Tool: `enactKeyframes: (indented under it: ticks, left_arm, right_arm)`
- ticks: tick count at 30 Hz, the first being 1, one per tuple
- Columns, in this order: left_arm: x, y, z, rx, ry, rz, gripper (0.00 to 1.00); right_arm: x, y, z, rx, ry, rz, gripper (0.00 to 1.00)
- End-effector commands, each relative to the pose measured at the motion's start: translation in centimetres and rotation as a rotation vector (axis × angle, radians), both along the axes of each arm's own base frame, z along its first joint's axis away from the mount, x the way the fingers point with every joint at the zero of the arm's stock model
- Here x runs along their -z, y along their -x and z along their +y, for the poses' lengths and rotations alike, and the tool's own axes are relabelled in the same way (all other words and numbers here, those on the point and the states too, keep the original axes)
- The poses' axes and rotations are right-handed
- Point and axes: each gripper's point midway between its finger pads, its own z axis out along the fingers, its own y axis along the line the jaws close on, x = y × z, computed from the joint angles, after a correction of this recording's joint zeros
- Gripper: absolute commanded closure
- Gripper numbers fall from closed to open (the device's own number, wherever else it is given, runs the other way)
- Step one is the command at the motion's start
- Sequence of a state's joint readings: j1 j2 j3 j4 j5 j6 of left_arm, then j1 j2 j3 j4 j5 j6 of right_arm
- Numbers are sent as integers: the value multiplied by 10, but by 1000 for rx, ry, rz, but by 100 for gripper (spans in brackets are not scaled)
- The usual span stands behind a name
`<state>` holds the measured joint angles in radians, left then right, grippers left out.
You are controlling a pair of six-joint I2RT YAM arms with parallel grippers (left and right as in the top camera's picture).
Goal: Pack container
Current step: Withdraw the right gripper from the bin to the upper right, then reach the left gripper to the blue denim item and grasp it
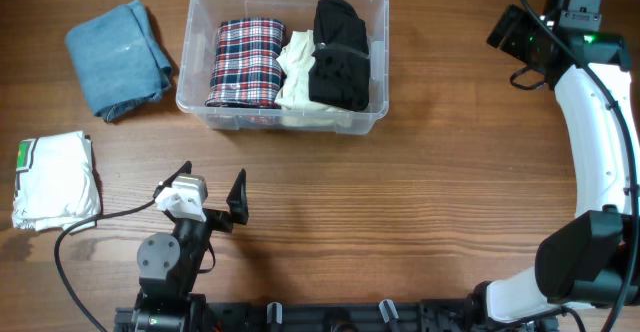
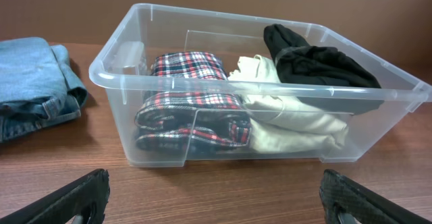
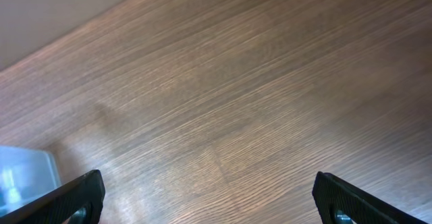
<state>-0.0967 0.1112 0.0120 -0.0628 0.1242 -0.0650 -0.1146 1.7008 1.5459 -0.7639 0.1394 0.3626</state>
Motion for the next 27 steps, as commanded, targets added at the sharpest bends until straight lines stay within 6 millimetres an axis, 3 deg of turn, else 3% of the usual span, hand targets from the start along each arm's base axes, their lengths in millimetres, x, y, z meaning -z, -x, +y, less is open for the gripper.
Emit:
enactKeyframes:
  ticks: [1, 20, 23, 24, 27]
  left_arm:
    - [3, 0, -1, 2, 1, 5, 0]
    - [-3, 0, -2, 11, 5, -19, 0]
    - [-26, -2, -4, 21, 15, -113, 0]
    - [-43, -2, -4, 20, 20, -181, 0]
    - [-72, -4, 16, -97, 27, -279, 0]
  right_arm:
    - [6, -2, 8, 5, -54, 0, 0]
    - [6, -2, 8, 31, -72, -6, 0]
    - [6, -2, 8, 31, -72, -6, 0]
    - [6, -2, 8, 31, -72, -6, 0]
    - [6, -2, 8, 31, -72, -6, 0]
